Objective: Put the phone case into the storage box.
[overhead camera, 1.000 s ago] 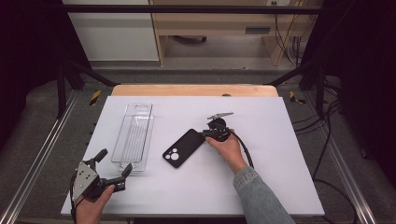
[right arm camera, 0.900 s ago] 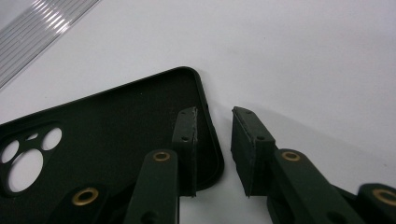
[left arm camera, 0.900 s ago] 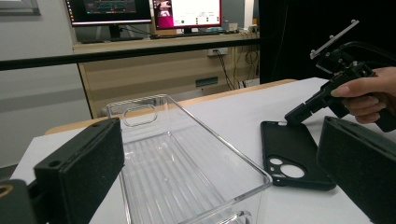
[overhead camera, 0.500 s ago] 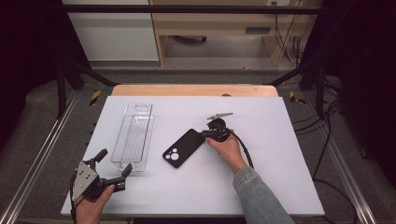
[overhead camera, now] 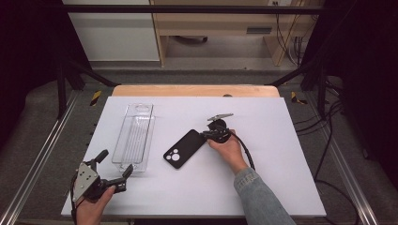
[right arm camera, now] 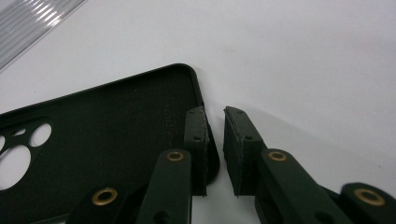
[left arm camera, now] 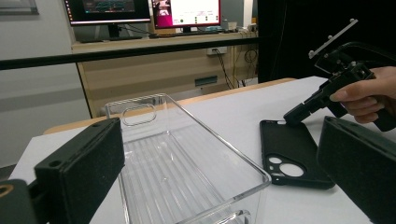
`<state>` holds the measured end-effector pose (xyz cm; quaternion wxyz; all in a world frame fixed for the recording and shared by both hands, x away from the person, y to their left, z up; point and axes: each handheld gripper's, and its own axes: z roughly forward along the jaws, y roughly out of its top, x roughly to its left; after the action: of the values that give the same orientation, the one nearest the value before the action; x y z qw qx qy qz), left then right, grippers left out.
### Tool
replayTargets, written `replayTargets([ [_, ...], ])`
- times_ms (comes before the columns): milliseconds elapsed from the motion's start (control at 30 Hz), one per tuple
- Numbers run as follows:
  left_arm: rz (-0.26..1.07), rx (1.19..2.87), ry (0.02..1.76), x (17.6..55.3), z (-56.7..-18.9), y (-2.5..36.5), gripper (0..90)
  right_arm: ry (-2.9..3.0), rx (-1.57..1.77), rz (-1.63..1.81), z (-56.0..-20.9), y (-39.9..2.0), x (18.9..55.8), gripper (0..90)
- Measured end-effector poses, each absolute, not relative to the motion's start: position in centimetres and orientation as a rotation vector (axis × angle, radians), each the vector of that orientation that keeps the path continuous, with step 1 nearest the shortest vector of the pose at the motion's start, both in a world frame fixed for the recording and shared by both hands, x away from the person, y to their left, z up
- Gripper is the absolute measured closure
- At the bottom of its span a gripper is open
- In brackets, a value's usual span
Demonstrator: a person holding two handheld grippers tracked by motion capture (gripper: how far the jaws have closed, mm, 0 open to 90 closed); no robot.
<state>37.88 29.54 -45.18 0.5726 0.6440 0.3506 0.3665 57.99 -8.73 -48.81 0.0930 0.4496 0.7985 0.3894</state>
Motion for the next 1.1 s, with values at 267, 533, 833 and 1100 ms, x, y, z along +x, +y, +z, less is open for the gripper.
replayTargets([
  [267, 0.859, 1.512, 0.822, 37.88, -45.19, 29.51, 0.5, 2.379, 1.306, 1.149, -48.77, -8.54, 57.87, 83.6],
  [533, 0.858, 1.514, 0.824, 37.90, -45.21, 29.53, 0.5, 2.382, 1.281, 1.143, -48.78, -8.54, 57.78, 84.7],
  [833, 0.858, 1.515, 0.827, 37.90, -45.23, 29.54, 0.5, 2.393, 1.232, 1.122, -48.67, -8.36, 57.58, 87.9],
  [1100, 0.858, 1.514, 0.830, 37.89, -45.23, 29.60, 0.5, 2.386, 1.227, 1.138, -48.29, -8.63, 57.37, 88.5],
])
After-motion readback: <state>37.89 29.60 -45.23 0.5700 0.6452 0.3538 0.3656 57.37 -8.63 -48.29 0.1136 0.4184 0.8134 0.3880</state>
